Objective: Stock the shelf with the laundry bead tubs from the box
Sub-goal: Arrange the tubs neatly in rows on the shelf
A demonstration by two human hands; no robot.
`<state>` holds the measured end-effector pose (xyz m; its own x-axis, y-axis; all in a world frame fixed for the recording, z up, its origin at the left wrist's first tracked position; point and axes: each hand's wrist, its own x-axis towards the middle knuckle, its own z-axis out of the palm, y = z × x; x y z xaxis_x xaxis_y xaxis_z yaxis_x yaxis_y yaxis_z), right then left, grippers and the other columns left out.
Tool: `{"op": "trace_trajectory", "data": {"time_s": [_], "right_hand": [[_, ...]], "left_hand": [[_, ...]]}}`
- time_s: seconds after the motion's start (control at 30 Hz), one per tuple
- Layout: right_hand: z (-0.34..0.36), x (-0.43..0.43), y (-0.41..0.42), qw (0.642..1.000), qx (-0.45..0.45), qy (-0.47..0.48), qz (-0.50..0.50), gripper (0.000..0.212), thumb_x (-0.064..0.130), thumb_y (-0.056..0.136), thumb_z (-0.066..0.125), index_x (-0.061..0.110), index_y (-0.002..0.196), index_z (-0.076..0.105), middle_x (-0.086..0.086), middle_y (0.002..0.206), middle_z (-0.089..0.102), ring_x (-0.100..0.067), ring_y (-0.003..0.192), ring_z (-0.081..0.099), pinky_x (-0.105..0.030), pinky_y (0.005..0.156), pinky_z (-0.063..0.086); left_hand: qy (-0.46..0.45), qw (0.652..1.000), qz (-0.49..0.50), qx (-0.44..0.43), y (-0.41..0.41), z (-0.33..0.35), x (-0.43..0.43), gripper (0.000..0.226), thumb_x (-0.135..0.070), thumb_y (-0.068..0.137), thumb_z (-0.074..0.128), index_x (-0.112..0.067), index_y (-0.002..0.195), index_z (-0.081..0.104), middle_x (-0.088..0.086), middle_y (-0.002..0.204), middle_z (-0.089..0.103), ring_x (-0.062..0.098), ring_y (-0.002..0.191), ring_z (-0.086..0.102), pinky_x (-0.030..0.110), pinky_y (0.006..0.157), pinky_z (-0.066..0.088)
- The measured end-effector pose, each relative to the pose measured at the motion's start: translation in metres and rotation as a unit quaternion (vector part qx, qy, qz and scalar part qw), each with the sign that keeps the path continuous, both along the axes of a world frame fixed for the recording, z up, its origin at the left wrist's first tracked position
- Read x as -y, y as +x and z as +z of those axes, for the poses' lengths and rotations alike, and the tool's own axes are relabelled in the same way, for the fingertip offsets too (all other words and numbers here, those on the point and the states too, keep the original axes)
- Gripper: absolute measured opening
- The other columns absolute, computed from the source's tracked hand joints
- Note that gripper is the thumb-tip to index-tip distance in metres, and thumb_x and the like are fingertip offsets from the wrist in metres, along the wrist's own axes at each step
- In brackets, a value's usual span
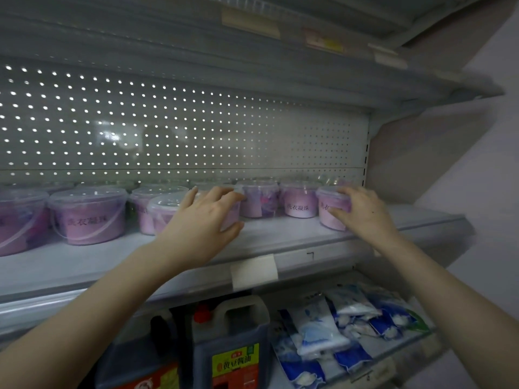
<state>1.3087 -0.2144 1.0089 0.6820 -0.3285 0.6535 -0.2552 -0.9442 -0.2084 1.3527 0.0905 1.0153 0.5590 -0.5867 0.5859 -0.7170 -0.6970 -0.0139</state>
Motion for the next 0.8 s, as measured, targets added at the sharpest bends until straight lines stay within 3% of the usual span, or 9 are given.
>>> {"op": "trace_trajectory", "data": {"time_s": [0.1, 0.2, 0.37, 0.47, 0.63, 0.8], "right_hand": [[0.001, -0.006, 0.006, 0.997, 0.02, -0.067, -0.014, 0.052, 0.04, 0.086, 0.062, 0.018, 0.132, 0.051, -0.006, 0.139, 0.049, -0.027, 0.126, 0.044, -0.04, 0.105, 0.029], [0.006, -0.032, 0.021, 0.993, 0.015, -0.102, 0.06, 0.051, 0.038, 0.086, 0.063, 0.019, 0.132, 0.05, -0.003, 0.136, 0.049, -0.024, 0.128, 0.041, -0.039, 0.109, 0.027], [0.018, -0.062, 0.064, 0.984, -0.071, -0.035, 0.157, 0.054, 0.035, 0.082, 0.068, 0.019, 0.131, 0.05, -0.003, 0.132, 0.053, -0.024, 0.123, 0.048, -0.038, 0.104, 0.037], [0.025, -0.067, 0.094, 0.982, -0.094, 0.002, 0.162, 0.054, 0.033, 0.082, 0.068, 0.017, 0.131, 0.05, -0.007, 0.133, 0.052, -0.026, 0.124, 0.047, -0.036, 0.101, 0.04], [0.035, -0.081, 0.143, 0.981, -0.139, -0.056, 0.126, 0.05, 0.04, 0.082, 0.064, 0.027, 0.129, 0.053, -0.006, 0.133, 0.054, -0.027, 0.121, 0.049, -0.036, 0.099, 0.039], [0.032, -0.086, 0.168, 0.98, -0.158, -0.053, 0.112, 0.034, 0.046, 0.084, 0.062, 0.028, 0.113, 0.065, -0.007, 0.117, 0.065, -0.028, 0.108, 0.06, -0.031, 0.084, 0.045]], "left_hand": [[0.008, 1.0, 0.003, 0.015, 0.004, 0.005, 0.006, 0.046, -0.046, 0.092, 0.041, -0.027, 0.134, 0.043, -0.006, 0.142, 0.041, 0.021, 0.126, 0.045, 0.035, 0.104, 0.027], [0.028, 0.999, 0.02, 0.004, 0.008, 0.013, 0.011, 0.042, -0.041, 0.093, 0.045, -0.029, 0.133, 0.042, -0.008, 0.139, 0.042, 0.02, 0.124, 0.046, 0.033, 0.099, 0.032], [0.029, 0.998, 0.047, -0.027, 0.017, 0.027, 0.01, 0.043, -0.043, 0.093, 0.045, -0.029, 0.134, 0.042, -0.006, 0.138, 0.044, 0.023, 0.122, 0.049, 0.034, 0.094, 0.038], [0.024, 0.997, 0.058, -0.043, 0.028, 0.03, 0.003, 0.042, -0.046, 0.093, 0.045, -0.03, 0.133, 0.042, -0.008, 0.139, 0.043, 0.021, 0.12, 0.05, 0.034, 0.092, 0.038], [0.029, 0.992, 0.072, -0.096, 0.043, 0.041, -0.006, 0.046, -0.053, 0.09, 0.043, -0.032, 0.131, 0.044, -0.007, 0.138, 0.046, 0.02, 0.122, 0.048, 0.036, 0.094, 0.041], [0.001, 0.989, 0.063, -0.132, 0.053, 0.044, -0.01, 0.047, -0.057, 0.089, 0.042, -0.032, 0.129, 0.048, -0.004, 0.135, 0.052, 0.02, 0.122, 0.049, 0.04, 0.098, 0.042]]}}
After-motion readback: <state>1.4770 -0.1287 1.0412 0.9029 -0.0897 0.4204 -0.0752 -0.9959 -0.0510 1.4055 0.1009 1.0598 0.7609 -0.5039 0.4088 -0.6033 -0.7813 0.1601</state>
